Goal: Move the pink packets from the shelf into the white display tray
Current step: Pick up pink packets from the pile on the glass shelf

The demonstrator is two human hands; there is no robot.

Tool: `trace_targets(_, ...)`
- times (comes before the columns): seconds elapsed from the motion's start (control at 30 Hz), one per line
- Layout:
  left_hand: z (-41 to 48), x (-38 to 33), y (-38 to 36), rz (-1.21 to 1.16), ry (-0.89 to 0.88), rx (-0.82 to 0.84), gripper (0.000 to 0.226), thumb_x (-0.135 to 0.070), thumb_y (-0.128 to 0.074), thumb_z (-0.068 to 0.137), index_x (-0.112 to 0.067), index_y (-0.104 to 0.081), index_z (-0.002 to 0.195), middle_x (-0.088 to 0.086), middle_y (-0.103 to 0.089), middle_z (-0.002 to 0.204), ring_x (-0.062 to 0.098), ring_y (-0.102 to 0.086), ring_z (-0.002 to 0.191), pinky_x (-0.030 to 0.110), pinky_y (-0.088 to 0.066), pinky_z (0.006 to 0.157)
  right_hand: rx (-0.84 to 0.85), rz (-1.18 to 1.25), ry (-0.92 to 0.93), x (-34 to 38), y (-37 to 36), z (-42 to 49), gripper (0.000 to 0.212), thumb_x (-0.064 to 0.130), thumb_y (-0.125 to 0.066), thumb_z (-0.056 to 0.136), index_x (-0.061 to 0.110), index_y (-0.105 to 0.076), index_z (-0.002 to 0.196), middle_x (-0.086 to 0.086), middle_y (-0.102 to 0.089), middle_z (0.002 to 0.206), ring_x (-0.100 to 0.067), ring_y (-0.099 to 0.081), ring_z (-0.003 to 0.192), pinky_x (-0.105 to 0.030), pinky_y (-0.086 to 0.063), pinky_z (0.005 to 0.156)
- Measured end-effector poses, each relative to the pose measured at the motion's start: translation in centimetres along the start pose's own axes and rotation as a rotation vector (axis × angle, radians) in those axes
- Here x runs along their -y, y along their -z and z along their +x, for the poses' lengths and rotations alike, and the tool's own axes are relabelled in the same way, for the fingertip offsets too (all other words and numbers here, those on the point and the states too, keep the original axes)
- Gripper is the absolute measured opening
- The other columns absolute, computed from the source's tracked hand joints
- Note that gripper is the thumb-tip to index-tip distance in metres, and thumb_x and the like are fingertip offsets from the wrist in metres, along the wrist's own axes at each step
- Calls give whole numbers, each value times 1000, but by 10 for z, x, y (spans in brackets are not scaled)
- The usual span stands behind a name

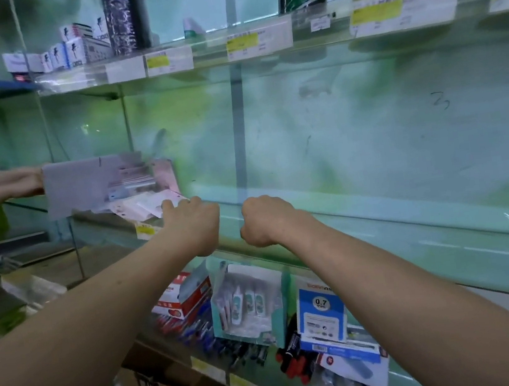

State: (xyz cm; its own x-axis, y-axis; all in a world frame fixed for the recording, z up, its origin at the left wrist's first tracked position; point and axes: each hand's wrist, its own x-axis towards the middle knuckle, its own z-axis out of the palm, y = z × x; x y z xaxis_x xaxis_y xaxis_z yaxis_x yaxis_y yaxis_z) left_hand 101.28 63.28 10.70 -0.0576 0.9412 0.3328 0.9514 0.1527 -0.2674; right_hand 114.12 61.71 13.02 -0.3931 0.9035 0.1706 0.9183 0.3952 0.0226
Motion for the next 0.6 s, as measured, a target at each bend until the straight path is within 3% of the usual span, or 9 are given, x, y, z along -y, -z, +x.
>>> trace_targets(0.13,28,10,-14,-6,10,17,44,-22,-56,87,-23,-46,130,7,-48,128,27,-45,122,47,-26,104,-27,7,-1,0,-7,35,2,9,-48,91,10,-47,91,-7,-53,91,-26,-50,81,-28,-38,59)
trace_targets(0.23,56,16,-19,11,12,-11,44,-17,-48,87,-24,-45,131,8,-47,129,27,-45,123,48,-25,106,-41,10,-16,-4,-11,67,17,7,-48,89,11,-41,75,-2,-41,71,-24,-47,73,-27,-29,47)
trace_targets(0.6,130,39,-51,59,41,6,36,-22,-49,88,-25,-48,124,6,-50,121,25,-50,116,40,-33,96,-66,9,33,-7,-20,154,19,7,-47,90,9,-38,74,-3,-44,78,-24,-47,75,-27,-36,56)
